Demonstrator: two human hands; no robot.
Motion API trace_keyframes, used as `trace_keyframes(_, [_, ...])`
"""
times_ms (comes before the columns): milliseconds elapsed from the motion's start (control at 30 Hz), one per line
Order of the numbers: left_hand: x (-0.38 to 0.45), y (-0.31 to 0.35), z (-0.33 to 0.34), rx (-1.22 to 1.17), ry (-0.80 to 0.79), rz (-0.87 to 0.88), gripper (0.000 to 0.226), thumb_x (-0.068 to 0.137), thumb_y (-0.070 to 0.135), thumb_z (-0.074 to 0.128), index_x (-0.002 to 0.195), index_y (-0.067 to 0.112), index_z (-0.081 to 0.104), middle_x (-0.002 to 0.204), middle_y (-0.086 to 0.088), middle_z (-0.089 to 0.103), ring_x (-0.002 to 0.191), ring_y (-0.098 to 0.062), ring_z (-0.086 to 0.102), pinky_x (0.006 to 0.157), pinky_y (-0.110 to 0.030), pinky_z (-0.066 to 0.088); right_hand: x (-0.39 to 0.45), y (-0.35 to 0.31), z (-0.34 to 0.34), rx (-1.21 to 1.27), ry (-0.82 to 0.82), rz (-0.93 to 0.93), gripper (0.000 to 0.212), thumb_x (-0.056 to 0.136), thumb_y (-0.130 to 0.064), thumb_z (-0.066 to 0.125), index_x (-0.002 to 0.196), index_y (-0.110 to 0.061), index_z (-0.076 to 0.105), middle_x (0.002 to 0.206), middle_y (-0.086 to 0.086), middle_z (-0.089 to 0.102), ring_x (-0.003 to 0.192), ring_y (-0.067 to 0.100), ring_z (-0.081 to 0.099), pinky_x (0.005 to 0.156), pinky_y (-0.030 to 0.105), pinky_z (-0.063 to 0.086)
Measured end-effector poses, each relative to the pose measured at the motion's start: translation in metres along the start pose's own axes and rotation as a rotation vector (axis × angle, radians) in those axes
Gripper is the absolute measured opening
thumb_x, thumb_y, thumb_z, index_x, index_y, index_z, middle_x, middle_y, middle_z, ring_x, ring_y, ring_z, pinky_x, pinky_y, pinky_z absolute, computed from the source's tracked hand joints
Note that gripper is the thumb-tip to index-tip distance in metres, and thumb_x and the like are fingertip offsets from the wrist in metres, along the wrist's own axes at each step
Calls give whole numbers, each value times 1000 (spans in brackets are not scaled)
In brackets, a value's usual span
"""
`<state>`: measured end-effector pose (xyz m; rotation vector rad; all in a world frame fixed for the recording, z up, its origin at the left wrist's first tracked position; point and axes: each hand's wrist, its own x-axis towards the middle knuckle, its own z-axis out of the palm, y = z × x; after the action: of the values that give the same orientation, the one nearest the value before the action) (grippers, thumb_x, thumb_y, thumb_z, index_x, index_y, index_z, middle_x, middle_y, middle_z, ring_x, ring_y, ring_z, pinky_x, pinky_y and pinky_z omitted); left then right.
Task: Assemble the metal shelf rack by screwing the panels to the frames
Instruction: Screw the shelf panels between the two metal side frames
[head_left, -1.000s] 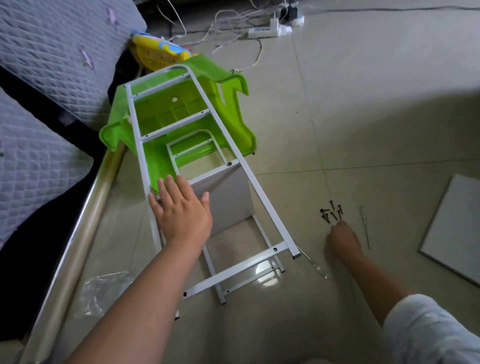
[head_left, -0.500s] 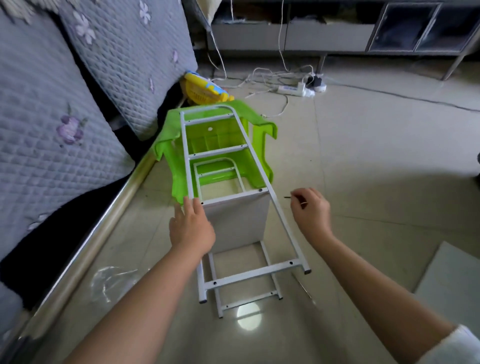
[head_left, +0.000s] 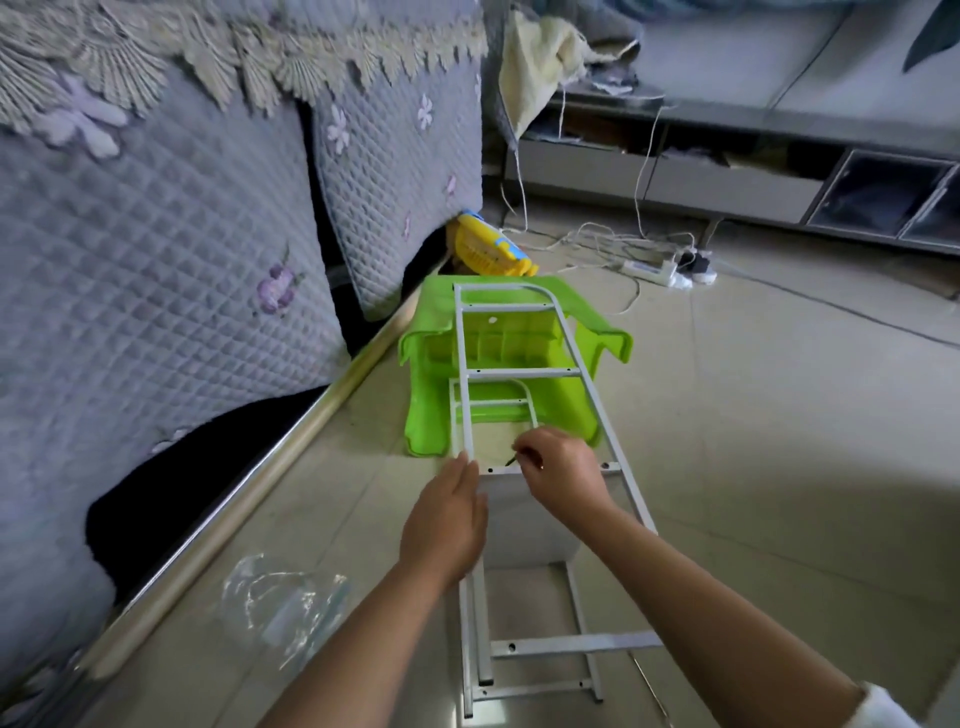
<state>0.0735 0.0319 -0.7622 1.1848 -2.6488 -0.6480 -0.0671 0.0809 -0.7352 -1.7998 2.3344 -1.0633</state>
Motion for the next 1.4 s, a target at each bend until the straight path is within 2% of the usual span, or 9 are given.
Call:
trace_keyframes(233, [2, -8, 5, -281, -79, -46, 51, 101, 24, 31, 149, 15, 15, 155, -3, 21, 141, -15, 24, 106, -21, 23, 3, 3, 21, 2, -57, 30, 17, 81, 4, 57, 92, 3, 69, 91, 17, 69, 83, 30, 65, 72, 39, 51])
trace_keyframes(500, [1, -8, 7, -412, -46, -74, 49, 102, 19, 29, 149, 16, 17, 153, -3, 27, 138, -16, 30, 102, -18, 26, 8, -2, 21, -110, -200, -135, 21, 75, 6, 54, 89, 1, 69, 83, 18, 68, 71, 35, 65, 56, 43, 54])
trace_keyframes(633, [-1, -10, 8, -480, -70, -52, 49, 102, 16, 28, 148, 15, 14, 154, -1, 22, 141, -12, 23, 105, -14, 20, 10, -3, 22, -176, -200, -219, 24, 60, 5, 57, 78, -4, 69, 60, 9, 64, 49, 29, 61, 35, 32, 47])
trace_keyframes(833, [-1, -13, 9, -510, -81, -63, 49, 102, 16, 29, 148, 15, 14, 155, 0, 21, 141, -11, 22, 104, -12, 18, 9, -3, 22, -236, -195, -240, 18, 55, -4, 59, 68, -12, 68, 54, 1, 61, 44, 22, 58, 30, 21, 40])
trace_keyframes(967, [-2, -14, 9, -570, -98, -88, 49, 102, 16, 30, 148, 16, 15, 155, 1, 20, 141, -10, 22, 100, -8, 17, 9, -4, 24, -212, -221, -192, 15, 63, -3, 58, 71, -9, 69, 60, 6, 64, 51, 27, 62, 37, 28, 45])
trace_keyframes(1033, [-2, -14, 10, -578, -98, -86, 49, 102, 16, 30, 148, 17, 15, 155, 2, 19, 141, -10, 21, 96, -6, 17, 11, -5, 24, -196, -260, -115, 21, 79, -2, 54, 92, -6, 70, 83, 11, 69, 76, 30, 65, 60, 35, 52])
trace_keyframes(1133, [0, -14, 10, -576, -91, -82, 49, 102, 15, 29, 148, 17, 15, 155, 3, 19, 142, -9, 19, 96, -5, 15, 10, -5, 16, -68, -322, 32, 32, 87, -7, 54, 117, -9, 63, 112, 7, 67, 104, 21, 60, 86, 21, 43])
trace_keyframes(1233, [3, -12, 9, -537, -79, -69, 51, 101, 14, 30, 149, 14, 11, 157, 1, 12, 143, -10, 13, 108, -13, 11, 3, 5, -7, -33, -255, 100, 34, 85, -4, 58, 119, -7, 61, 116, 7, 64, 106, 20, 60, 81, 11, 33])
trace_keyframes(1400, [16, -9, -10, -274, -55, 45, 66, 94, 4, 39, 149, 10, 2, 158, -3, -2, 145, -13, 0, 115, -24, 5, -35, 54, -55, 3, 141, 322, 21, 80, -1, 56, 95, 5, 69, 96, 20, 69, 81, 33, 67, 74, 21, 42])
